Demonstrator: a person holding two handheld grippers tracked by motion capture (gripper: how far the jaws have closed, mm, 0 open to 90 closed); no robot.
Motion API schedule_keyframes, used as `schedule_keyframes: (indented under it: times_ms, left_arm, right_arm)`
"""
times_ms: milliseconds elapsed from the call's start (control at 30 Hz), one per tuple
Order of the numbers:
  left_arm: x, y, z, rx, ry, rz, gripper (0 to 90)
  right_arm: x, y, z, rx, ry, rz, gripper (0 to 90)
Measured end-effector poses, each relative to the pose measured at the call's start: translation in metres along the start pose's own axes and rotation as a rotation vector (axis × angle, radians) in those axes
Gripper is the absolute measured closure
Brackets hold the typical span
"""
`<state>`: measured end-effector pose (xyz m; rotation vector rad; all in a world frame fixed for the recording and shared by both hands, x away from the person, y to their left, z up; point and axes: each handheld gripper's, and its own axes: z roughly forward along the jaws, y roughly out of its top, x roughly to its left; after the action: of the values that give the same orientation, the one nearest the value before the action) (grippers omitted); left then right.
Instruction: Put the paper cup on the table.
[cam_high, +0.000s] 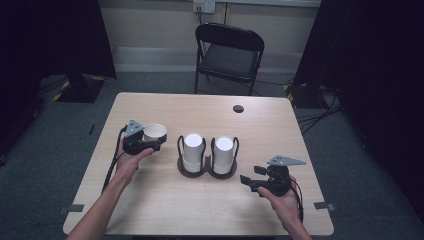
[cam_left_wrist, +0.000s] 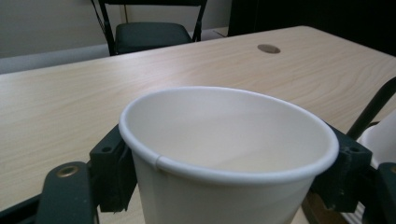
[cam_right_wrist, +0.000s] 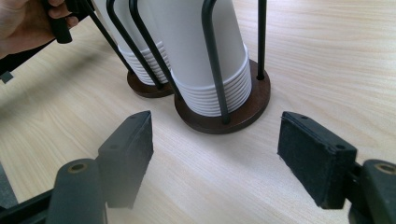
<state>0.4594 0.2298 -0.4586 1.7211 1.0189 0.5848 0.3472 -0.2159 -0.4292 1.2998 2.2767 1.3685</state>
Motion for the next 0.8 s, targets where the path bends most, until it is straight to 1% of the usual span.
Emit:
schedule_keyframes:
  times_ms: [33, 100, 200, 233, 267, 300, 333, 400, 500, 567, 633, 700, 733, 800]
  left_arm:
    - [0.001, -0.002, 0.002, 0.018, 0.003, 0.003, 21.9]
    - [0.002, -0.004, 0.004, 0.030, 0.009, 0.013, 21.6]
    - [0.003, -0.006, 0.006, 0.049, 0.006, 0.019, 21.5]
    - [0.003, -0.007, 0.007, 0.043, -0.001, 0.009, 21.5]
    - [0.003, -0.008, 0.009, 0.057, -0.002, 0.017, 21.6]
    - [0.004, -0.008, 0.009, 0.061, -0.004, 0.018, 21.6]
    - [0.003, -0.009, 0.010, 0.054, -0.007, 0.009, 21.6]
    - [0.003, -0.009, 0.010, 0.058, -0.011, 0.019, 21.3]
    - [0.002, -0.009, 0.009, 0.057, -0.011, 0.020, 21.1]
    - [0.003, -0.009, 0.008, 0.068, -0.010, 0.027, 20.9]
    - [0.003, -0.009, 0.007, 0.068, -0.011, 0.020, 21.0]
    - [0.003, -0.009, 0.005, 0.080, -0.015, 0.028, 20.9]
    - [0.002, -0.010, 0.005, 0.073, -0.014, 0.020, 20.9]
    - [0.003, -0.012, 0.002, 0.075, -0.012, 0.026, 21.0]
  right_arm:
    - [0.000, 0.000, 0.000, 0.001, 0.001, -0.003, 26.6]
    - [0.000, -0.001, 0.001, 0.003, 0.001, -0.001, 26.6]
    - [0.000, -0.001, 0.000, 0.006, 0.000, 0.002, 26.7]
    - [0.000, -0.001, 0.000, 0.006, 0.000, 0.002, 26.8]
    - [-0.001, -0.001, 0.000, 0.004, 0.001, 0.000, 26.8]
    - [-0.001, -0.001, 0.000, 0.005, 0.002, 0.002, 26.8]
    - [-0.001, -0.001, 0.000, 0.006, 0.002, 0.002, 26.8]
    - [-0.001, -0.001, 0.001, 0.008, 0.002, 0.000, 26.8]
    - [-0.001, -0.001, 0.001, 0.009, 0.004, 0.001, 26.8]
    - [-0.001, -0.001, 0.001, 0.008, 0.003, 0.001, 26.9]
    - [-0.001, -0.001, 0.001, 0.007, 0.002, 0.001, 26.9]
    - [-0.001, -0.001, 0.001, 0.009, 0.001, 0.000, 27.0]
    - [-0.001, -0.001, 0.001, 0.010, 0.002, 0.002, 27.0]
    - [-0.001, -0.001, 0.001, 0.010, 0.003, 0.002, 27.1]
